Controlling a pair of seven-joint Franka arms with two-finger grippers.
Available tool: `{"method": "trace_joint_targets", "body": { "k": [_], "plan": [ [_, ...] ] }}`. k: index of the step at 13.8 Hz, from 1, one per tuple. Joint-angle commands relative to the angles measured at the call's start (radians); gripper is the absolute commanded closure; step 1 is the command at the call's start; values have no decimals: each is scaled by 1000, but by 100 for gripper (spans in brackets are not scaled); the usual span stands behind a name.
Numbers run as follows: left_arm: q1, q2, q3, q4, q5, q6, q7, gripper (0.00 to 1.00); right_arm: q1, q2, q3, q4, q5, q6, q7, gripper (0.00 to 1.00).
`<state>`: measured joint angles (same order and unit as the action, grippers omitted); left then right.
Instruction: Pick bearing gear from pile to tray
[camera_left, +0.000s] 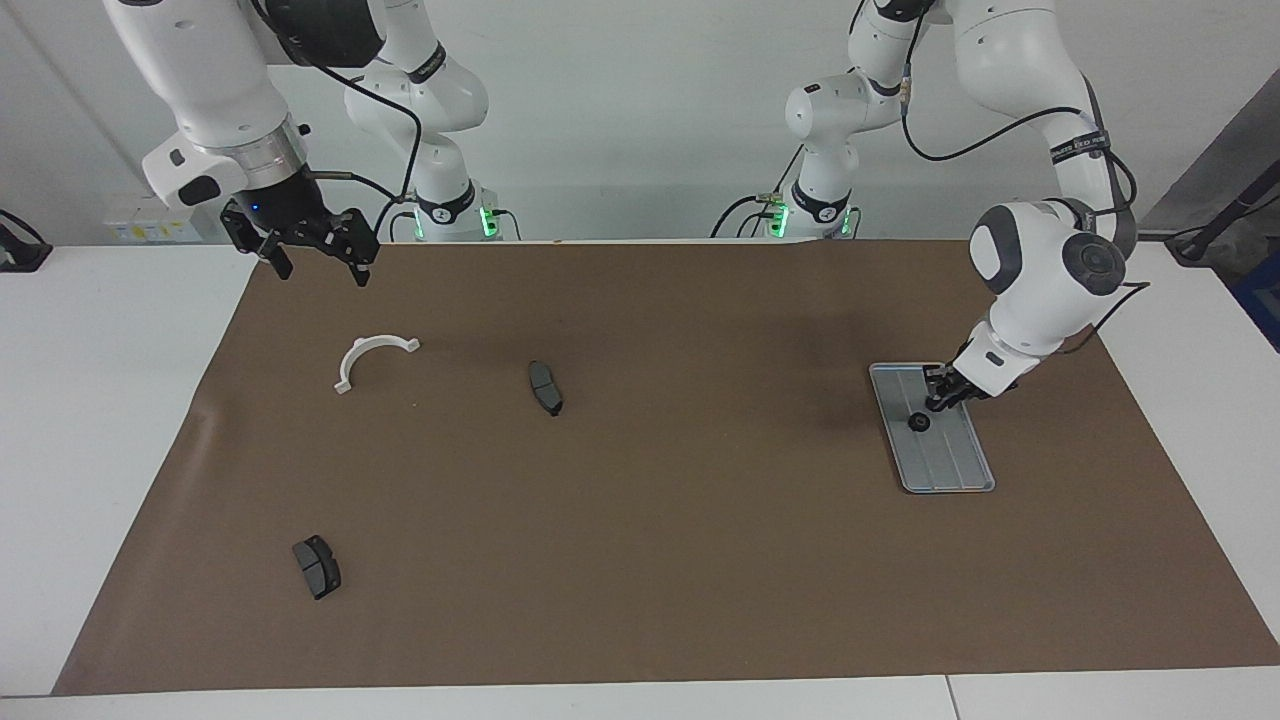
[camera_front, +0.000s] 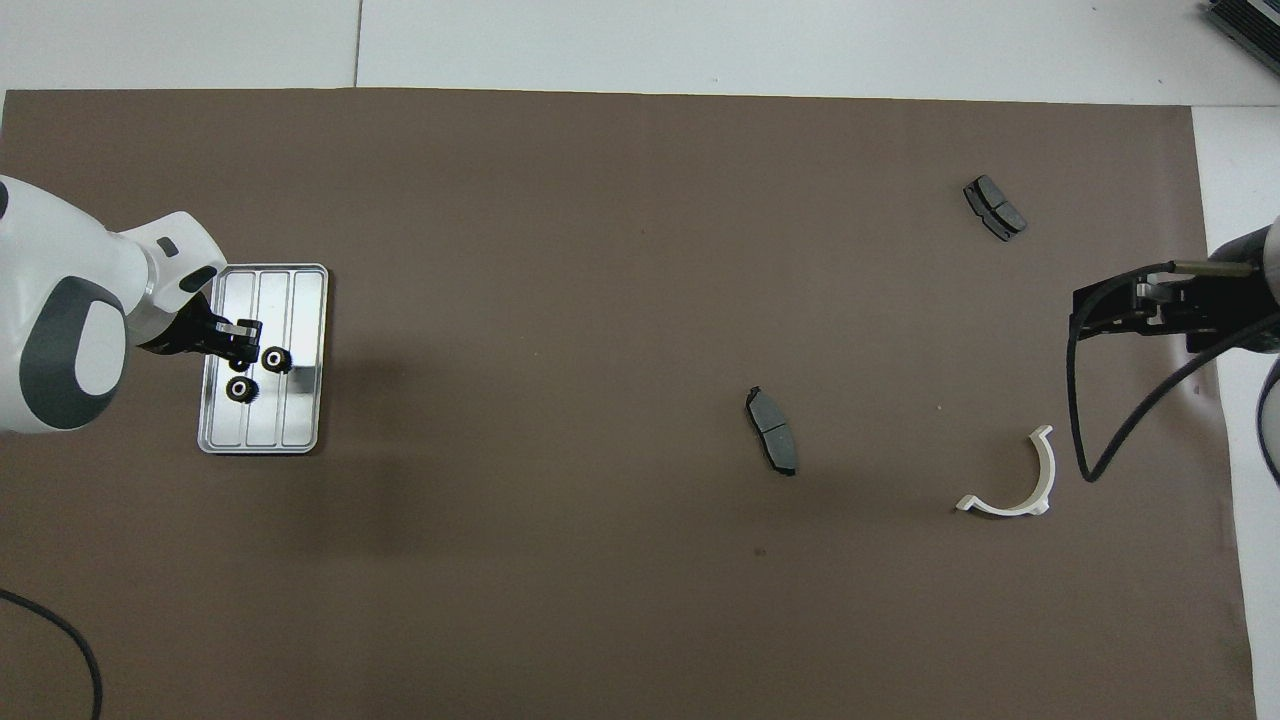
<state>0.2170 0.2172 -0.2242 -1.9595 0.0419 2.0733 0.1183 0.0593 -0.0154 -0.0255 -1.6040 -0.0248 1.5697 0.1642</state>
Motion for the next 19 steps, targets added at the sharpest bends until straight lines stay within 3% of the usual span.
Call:
{"method": "trace_joint_targets", "body": {
  "k": [1, 3, 5, 8, 10, 11, 14, 19],
  "plan": [
    [-5, -62, 3, -108, -17, 47, 24, 89, -13, 3, 6, 7, 23, -16, -25, 0],
    [-14, -74, 3, -140, -17, 47, 23, 88, -12, 3, 6, 7, 23, -16, -25, 0],
    [-16, -78, 3, -157, -17, 53, 23, 77, -13, 3, 6, 7, 23, -16, -25, 0],
    [-16, -78, 3, -160, -17, 54, 23, 47, -12, 3, 6, 7, 23, -16, -25, 0],
    [-16, -76, 2, -156, -17, 54, 23, 22, -12, 3, 6, 7, 23, -14, -25, 0],
    [-16, -76, 2, -145, -17, 56, 23, 17, -12, 3, 6, 7, 23, -14, -25, 0],
    [-15, -76, 0, 0, -17, -25, 23, 6, -12, 3, 6, 7, 22, -14, -25, 0],
    [4, -76, 6, 288, -17, -296, 17, 0, -12, 3, 6, 7, 23, -14, -25, 0]
  ]
}}
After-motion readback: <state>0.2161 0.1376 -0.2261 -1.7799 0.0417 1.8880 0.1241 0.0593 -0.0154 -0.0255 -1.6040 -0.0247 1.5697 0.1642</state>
